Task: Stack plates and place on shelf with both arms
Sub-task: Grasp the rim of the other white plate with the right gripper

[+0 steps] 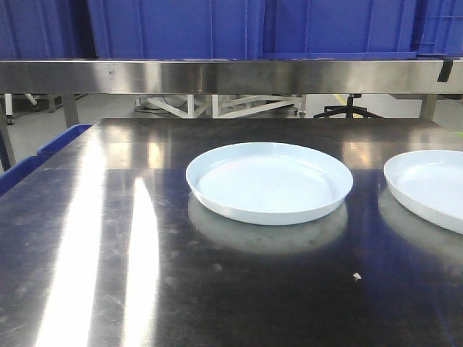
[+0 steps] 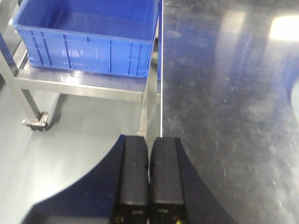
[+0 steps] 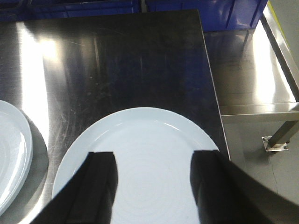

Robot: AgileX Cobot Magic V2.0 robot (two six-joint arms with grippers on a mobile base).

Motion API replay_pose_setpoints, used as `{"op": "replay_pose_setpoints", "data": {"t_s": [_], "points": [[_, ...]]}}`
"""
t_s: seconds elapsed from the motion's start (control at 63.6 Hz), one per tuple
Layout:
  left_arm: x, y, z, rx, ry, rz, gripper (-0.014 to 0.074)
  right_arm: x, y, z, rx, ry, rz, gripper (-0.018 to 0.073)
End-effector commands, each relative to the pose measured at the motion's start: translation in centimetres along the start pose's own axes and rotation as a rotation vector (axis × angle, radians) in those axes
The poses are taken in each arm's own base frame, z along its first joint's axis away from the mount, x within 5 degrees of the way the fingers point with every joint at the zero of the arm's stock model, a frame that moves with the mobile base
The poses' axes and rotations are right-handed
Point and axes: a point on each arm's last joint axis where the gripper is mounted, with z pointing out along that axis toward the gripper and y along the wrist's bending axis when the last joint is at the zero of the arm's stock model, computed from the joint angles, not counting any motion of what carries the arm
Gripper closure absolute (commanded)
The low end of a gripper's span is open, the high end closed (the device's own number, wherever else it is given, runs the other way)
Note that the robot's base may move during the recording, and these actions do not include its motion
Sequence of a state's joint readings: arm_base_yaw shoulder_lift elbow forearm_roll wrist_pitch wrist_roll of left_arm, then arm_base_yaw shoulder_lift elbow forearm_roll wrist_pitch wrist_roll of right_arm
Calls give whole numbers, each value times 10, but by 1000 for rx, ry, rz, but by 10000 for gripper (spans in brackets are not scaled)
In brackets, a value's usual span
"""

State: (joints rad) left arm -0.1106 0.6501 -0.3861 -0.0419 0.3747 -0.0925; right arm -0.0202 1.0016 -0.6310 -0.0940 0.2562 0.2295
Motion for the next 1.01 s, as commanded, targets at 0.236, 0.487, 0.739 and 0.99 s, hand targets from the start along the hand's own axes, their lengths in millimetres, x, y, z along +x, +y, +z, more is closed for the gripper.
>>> {"op": "replay_pose_setpoints", "data": {"t_s": [0.236,0.487,0.739,0.99], "points": [[-3,0,-7,11,-73,-24,513,-19,3,-6,-21,-113,-3,92],[-3,0,-7,11,-73,-24,513,-18,3,-5,-18,-100,-3,228],[-3,0,-7,11,-73,-24,513,-14,2,-5,-8,-57,-3,515],[-3,0,-7,11,-73,-24,513,-12,1,-5,-2,-30,-3,391]]}}
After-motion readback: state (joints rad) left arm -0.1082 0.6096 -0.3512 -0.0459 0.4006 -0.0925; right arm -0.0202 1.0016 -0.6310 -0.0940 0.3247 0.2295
